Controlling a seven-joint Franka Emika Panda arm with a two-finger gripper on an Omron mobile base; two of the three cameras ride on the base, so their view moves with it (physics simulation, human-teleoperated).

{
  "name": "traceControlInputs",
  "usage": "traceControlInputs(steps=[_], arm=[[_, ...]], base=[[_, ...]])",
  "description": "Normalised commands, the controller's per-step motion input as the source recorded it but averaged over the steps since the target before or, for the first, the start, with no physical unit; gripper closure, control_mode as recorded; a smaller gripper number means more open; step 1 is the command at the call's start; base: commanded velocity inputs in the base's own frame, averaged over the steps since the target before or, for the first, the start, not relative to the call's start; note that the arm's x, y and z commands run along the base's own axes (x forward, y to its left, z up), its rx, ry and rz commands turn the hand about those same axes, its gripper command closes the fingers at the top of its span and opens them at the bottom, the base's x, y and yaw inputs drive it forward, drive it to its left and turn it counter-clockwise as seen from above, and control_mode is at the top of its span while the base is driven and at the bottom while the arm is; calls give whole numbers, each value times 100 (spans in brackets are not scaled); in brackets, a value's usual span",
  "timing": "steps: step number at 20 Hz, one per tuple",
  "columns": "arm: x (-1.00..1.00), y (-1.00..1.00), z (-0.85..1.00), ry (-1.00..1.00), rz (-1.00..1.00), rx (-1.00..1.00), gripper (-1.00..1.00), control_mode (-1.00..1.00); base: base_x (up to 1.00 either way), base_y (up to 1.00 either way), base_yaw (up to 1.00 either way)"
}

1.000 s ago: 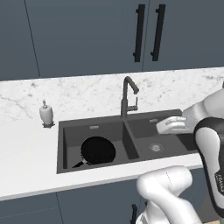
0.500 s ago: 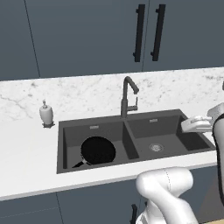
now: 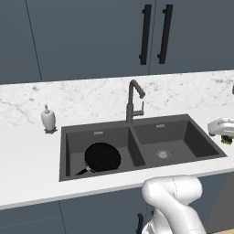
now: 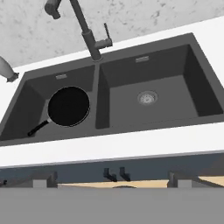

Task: Pick the pan and sponge and place them into the sink. Then turn on the water.

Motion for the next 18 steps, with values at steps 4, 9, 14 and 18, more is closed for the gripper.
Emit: traceControlInputs(steps=[4,9,14,18], arm=[[1,-52,-22,0,-14,-6,-100,-100],[21,-53,-13,2,-19,-5,-100,-100],[45,-65,-6,10,-22,-1,-100,-100],[53,-67,-20,25,-17,0,-100,-100]], base=[[0,0,0],[0,0,0],[0,0,0],[0,0,0]])
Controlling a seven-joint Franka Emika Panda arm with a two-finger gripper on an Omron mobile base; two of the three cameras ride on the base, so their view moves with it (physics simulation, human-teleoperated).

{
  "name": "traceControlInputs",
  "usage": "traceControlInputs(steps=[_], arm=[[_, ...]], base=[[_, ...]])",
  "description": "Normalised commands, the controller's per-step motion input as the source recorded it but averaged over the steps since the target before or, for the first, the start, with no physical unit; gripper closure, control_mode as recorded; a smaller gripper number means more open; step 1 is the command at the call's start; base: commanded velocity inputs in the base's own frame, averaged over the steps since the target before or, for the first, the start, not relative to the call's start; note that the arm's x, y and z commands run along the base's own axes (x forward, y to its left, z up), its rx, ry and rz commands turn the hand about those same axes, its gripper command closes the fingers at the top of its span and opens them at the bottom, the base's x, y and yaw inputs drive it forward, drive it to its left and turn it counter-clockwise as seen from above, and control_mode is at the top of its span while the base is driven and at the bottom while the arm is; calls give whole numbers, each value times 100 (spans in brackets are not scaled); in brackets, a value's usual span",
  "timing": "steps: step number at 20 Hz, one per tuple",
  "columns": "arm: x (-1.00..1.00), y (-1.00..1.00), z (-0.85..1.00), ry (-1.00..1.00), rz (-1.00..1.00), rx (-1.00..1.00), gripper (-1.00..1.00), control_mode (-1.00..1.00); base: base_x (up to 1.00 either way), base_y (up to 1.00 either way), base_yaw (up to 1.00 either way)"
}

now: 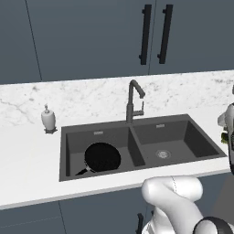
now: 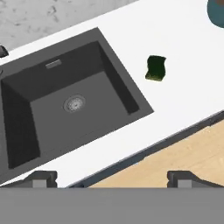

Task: Pick the pan and sponge and place them into the sink. Then turn on the water.

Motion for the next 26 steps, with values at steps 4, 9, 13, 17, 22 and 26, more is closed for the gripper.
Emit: traceControlInputs(steps=[4,9,13,17,22,26], arm=[[36,-78,-49,20,-5,0,-100,-100],[26,-60,-59,3,0,0,-100,-100],[34,-47,-45,0,0,0,-100,-100],[42,-49,-22,5,0,0,-100,-100],[40,-37,-17,10,0,0,-100,-100],[49,-21,-32,21,1,1,-100,-100]], base=[[0,0,0],[0,0,0],[0,0,0],[0,0,0],[0,0,0],[0,0,0]])
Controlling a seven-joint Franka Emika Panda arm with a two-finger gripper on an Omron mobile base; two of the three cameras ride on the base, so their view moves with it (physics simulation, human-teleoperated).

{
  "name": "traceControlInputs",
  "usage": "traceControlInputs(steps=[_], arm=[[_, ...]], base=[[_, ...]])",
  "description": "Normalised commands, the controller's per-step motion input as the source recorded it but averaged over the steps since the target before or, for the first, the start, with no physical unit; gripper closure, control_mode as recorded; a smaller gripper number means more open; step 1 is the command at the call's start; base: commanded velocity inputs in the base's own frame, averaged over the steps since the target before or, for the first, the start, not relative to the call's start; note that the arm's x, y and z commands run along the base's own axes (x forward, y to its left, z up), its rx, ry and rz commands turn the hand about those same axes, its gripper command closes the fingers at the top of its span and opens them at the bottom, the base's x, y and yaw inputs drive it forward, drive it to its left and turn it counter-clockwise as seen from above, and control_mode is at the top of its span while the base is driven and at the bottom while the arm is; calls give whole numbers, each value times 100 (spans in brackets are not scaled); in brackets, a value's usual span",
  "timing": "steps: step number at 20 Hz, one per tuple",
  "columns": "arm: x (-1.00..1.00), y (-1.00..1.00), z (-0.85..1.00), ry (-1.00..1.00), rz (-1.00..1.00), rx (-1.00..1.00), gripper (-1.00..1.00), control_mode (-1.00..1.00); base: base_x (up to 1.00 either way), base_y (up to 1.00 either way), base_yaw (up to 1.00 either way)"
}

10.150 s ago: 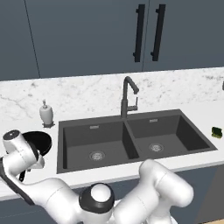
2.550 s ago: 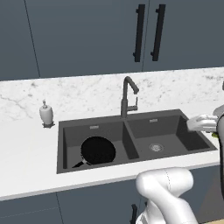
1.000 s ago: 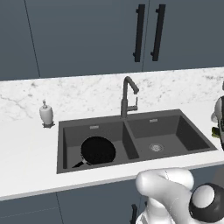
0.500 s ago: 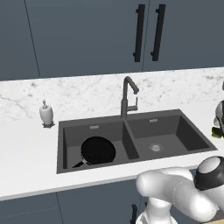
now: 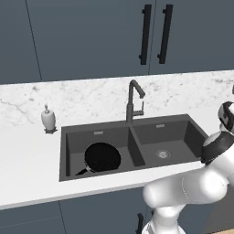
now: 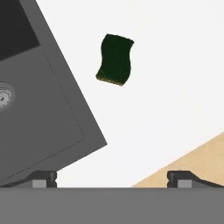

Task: Pick the pan and sponge and place them into the sink. Then turn on the water.

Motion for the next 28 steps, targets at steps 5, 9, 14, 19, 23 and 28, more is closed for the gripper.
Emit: traceControlInputs(steps=[5,9,14,19,23,28], arm=[[35,-25,-30,10,6,3,-100,-100],[17,-31,-20,0,6,4,-100,-100],[17,-24,-13,0,5,6,-100,-100],[23,-1,-6,0,3,1,-100,-100],[25,0,-11,0,1,0,-100,-100],[22,-4,-20,0,1,1,-100,-100]], base=[[0,0,0],[0,0,0],[0,0,0],[0,0,0],[0,0,0],[0,0,0]])
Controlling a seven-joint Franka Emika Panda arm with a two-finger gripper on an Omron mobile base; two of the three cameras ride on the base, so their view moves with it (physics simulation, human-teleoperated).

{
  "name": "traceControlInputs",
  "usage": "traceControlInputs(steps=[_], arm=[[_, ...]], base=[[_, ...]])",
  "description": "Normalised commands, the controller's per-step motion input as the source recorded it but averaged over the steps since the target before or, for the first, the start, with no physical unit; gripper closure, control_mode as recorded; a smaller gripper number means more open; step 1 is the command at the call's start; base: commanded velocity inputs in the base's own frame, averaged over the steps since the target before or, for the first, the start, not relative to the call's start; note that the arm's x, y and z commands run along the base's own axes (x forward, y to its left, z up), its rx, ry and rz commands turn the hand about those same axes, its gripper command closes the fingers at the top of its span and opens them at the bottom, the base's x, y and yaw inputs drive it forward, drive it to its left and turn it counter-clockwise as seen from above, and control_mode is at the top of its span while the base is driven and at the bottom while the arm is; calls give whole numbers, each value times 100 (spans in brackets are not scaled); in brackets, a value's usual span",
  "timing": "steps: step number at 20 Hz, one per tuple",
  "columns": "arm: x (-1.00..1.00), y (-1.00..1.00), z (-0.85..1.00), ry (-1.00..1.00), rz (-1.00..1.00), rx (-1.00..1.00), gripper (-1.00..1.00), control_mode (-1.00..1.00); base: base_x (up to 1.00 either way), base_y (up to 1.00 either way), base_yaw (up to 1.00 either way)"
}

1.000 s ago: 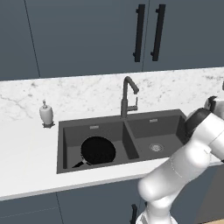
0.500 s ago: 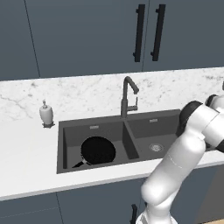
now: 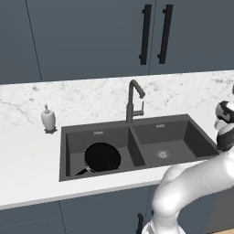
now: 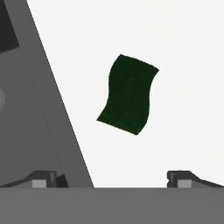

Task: Pick the pan and sponge and place them into the sink. Then turn on the water.

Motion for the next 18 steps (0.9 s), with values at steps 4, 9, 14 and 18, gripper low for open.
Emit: traceControlInputs(steps=[4,9,14,18], arm=[[27,0,-34,0,0,0,-100,-100],[25,-9,-33,0,0,0,-100,-100],[8,-36,-12,0,0,3,-100,-100],[4,-36,-6,0,0,4,-100,-100]], base=[[0,0,0],[0,0,0],[0,0,0],[0,0,0]])
